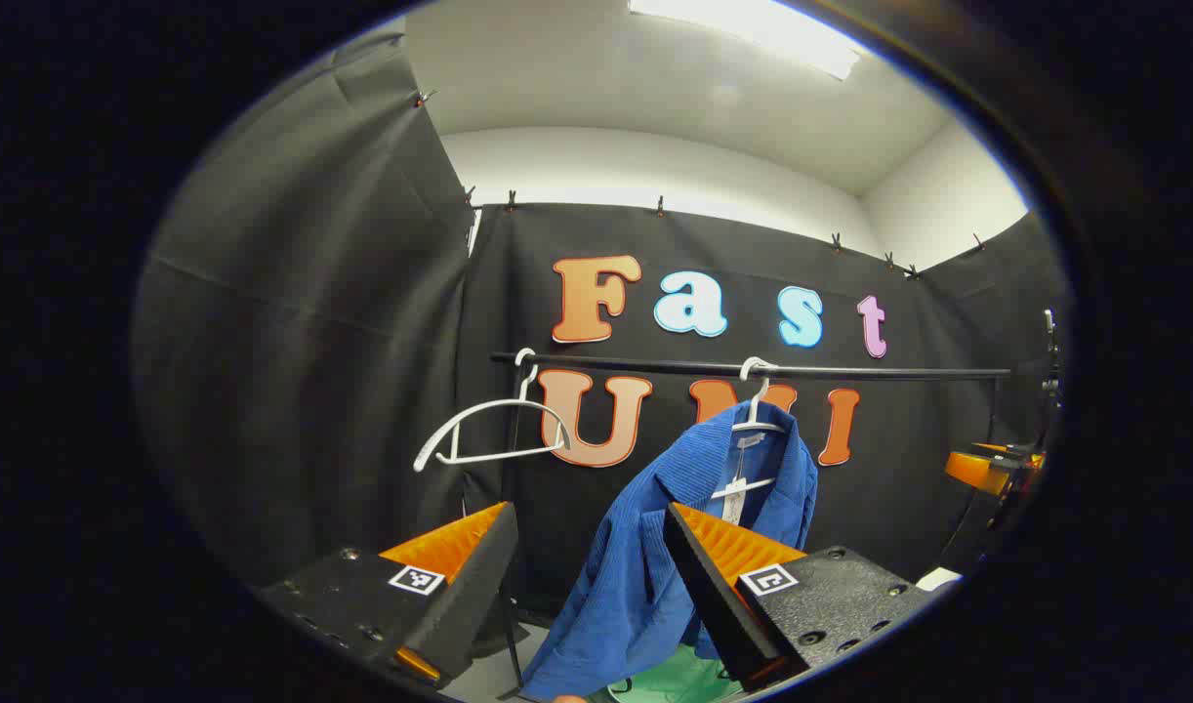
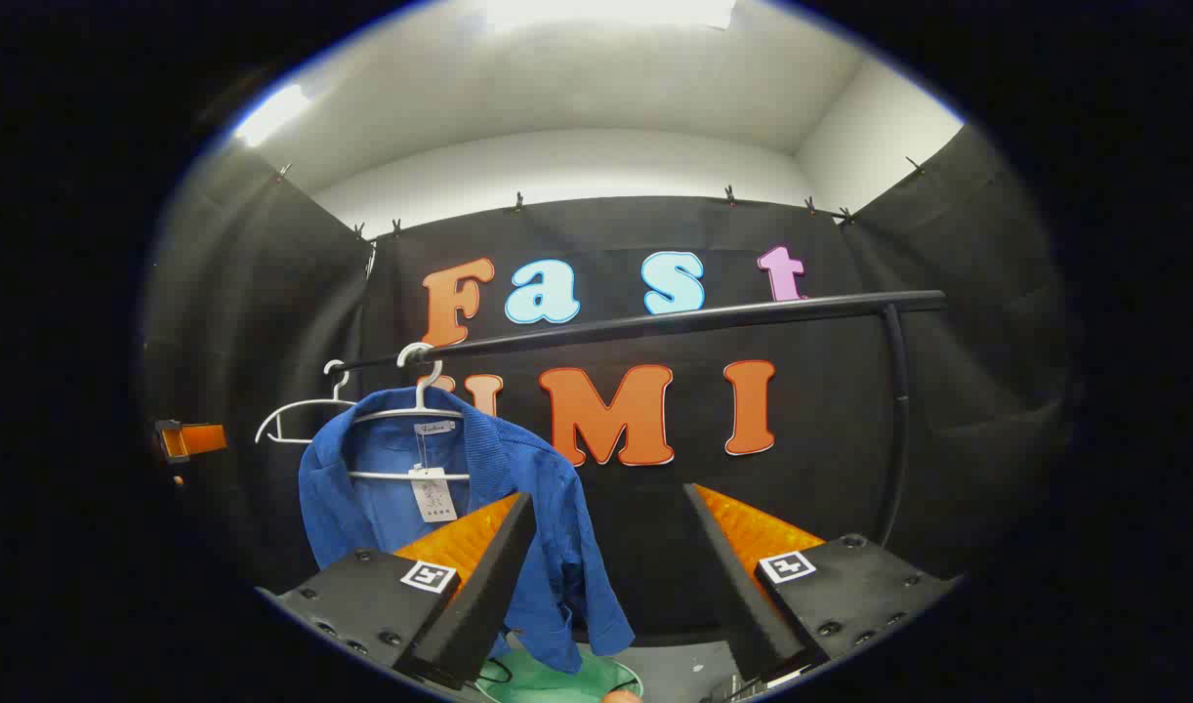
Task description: Grasp the clothes on the hanger with both hands and then place them into the laundry hamper below.
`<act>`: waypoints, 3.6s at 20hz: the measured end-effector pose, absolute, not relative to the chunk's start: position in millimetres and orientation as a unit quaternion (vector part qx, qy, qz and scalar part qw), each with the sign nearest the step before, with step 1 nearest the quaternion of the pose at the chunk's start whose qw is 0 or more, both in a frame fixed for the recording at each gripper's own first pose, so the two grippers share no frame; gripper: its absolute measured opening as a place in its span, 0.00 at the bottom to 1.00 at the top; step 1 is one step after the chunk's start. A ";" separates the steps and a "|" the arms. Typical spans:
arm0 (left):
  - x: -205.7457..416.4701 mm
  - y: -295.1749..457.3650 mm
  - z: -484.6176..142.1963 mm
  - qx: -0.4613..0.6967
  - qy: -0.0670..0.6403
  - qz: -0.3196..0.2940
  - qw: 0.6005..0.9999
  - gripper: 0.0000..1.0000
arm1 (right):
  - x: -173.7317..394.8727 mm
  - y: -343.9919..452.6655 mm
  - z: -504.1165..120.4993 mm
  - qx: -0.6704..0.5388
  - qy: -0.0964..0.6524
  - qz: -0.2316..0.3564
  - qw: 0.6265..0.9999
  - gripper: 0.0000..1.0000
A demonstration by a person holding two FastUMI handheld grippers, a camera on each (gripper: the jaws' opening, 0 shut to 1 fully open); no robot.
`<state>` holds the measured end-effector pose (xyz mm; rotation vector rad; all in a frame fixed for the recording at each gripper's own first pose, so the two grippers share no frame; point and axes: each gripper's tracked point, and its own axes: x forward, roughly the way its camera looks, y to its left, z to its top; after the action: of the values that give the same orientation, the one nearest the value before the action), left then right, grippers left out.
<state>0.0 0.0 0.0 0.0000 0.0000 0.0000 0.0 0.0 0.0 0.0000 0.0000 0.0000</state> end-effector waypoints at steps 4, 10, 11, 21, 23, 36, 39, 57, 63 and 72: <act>-1.9 -1.8 -2.0 -0.003 0.005 -0.004 1.000 0.92 | -3.7 -5.7 1.9 0.003 0.001 -0.002 1.000 0.97; -6.0 -2.4 7.6 0.002 -0.013 0.000 1.000 0.95 | -10.3 -1.9 5.0 -0.002 -0.003 0.002 1.000 0.97; -7.2 -2.4 8.7 0.004 -0.016 0.001 1.000 0.95 | -11.4 -1.8 4.7 0.000 -0.002 0.003 1.000 0.97; -17.6 -13.1 16.7 0.016 -0.030 -0.011 0.999 0.95 | -14.8 -22.4 1.8 0.023 0.000 -0.010 1.000 0.97; -18.4 -17.5 15.9 0.020 -0.029 -0.015 0.999 0.95 | -13.6 -26.3 0.8 0.024 0.001 -0.013 1.000 0.97; -2.8 -37.7 -5.2 0.031 -0.015 -0.027 0.999 0.92 | 52.2 21.5 -32.6 0.043 0.007 0.056 0.997 0.98; 2.1 -36.5 -14.3 0.040 -0.008 -0.020 0.999 0.95 | 72.2 35.8 -47.1 0.033 0.009 0.062 0.998 0.97; 37.6 -30.6 -78.2 0.044 0.043 -0.006 0.998 0.95 | 157.9 109.5 -104.1 0.011 0.031 0.104 0.994 0.89; 45.6 -22.6 -82.3 0.034 0.040 0.003 0.999 0.95 | 183.1 125.6 -119.4 0.000 0.029 0.100 0.995 0.98; 54.4 -25.7 -84.4 0.033 0.026 -0.001 0.999 0.95 | 222.8 131.6 -154.7 0.037 0.062 0.104 0.992 0.71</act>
<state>54.4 -25.7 -84.4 0.0657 0.0512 -0.0017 222.8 131.6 -154.7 0.0749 0.1250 0.2085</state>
